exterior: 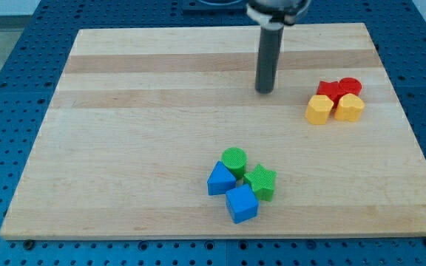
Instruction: Slide the yellow hexagon into the left of heart
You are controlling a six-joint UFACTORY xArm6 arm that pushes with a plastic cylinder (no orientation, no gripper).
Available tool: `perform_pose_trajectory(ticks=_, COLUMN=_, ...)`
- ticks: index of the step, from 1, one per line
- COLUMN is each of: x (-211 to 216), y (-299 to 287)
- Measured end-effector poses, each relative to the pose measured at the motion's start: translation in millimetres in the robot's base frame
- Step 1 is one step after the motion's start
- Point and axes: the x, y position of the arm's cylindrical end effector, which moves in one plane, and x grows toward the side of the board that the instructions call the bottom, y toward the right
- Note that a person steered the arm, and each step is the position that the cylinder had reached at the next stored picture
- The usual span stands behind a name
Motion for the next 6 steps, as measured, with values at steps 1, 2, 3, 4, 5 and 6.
perform_pose_trajectory(ticks=1, x=46, y=-9)
perform_pose_trajectory(ticks=2, x=51, y=8)
perform_pose_trajectory(ticks=3, x=51, y=36)
perform_pose_trajectory(ticks=4, x=51, y=55)
perform_pose_trajectory(ticks=5, x=51, y=72)
perform_pose_trajectory(ticks=6, x=51, y=84)
